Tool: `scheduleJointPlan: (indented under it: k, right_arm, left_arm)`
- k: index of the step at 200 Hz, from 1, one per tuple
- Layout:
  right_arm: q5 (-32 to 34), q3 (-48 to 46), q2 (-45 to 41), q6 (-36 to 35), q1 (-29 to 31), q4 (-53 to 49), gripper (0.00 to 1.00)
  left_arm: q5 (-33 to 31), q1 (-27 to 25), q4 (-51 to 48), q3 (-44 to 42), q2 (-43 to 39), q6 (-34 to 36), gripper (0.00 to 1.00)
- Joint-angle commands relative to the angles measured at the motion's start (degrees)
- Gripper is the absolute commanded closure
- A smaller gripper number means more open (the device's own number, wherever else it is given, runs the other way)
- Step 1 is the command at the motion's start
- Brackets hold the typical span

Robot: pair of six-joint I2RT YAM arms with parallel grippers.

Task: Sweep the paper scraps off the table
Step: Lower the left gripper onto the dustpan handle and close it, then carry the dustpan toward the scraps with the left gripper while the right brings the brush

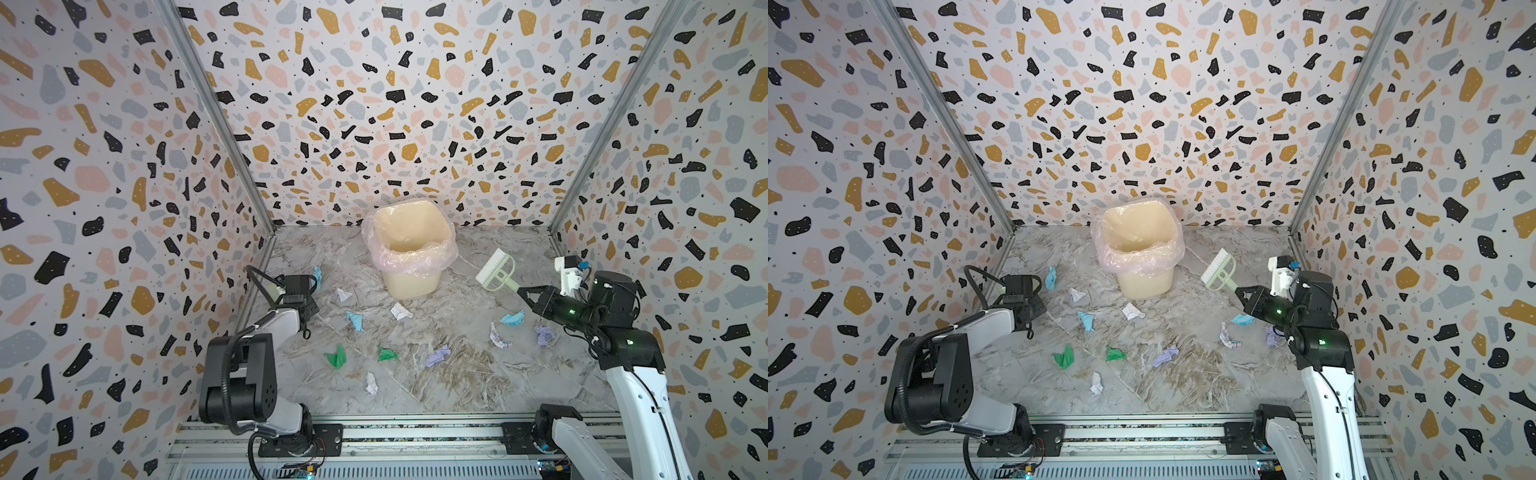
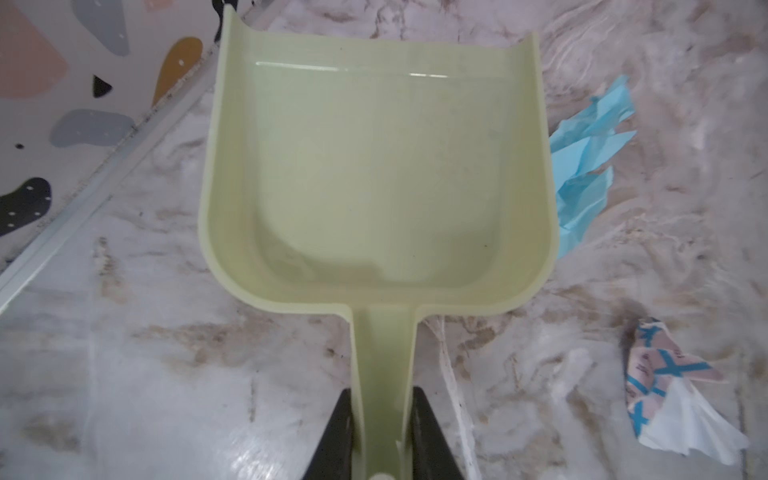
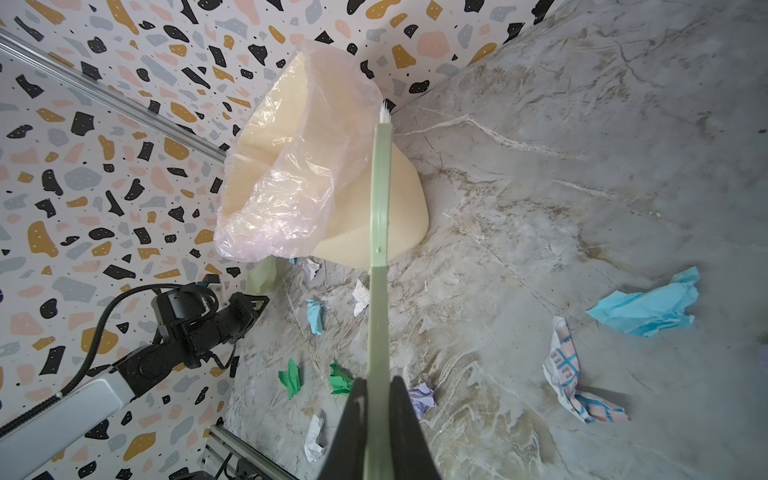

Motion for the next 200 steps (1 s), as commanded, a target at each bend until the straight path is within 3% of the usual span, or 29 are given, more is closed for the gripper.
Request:
scheduleJointPlan:
  k: [1,93,200]
  right_arm:
    - [2.19,2.59,0.26,-2.33,0.17,-3.64,1.00]
    - [14.81,9.40,3.65,-9.40,-0.38,-19.44,1.00]
    - [34.47,12.36,7.29,-15.16,-0.54,-31.40,1.00]
  left_arm:
    - [1.51,-0.38,-4.93,-0.36,-4.51,1.45,1.00]
    - [12.54,-9.86,-25.18,-0.77,-21.31,1.73,1.00]
    - [13.96,-36.82,-37.95,1.24,-26.11,-3.84,1.00]
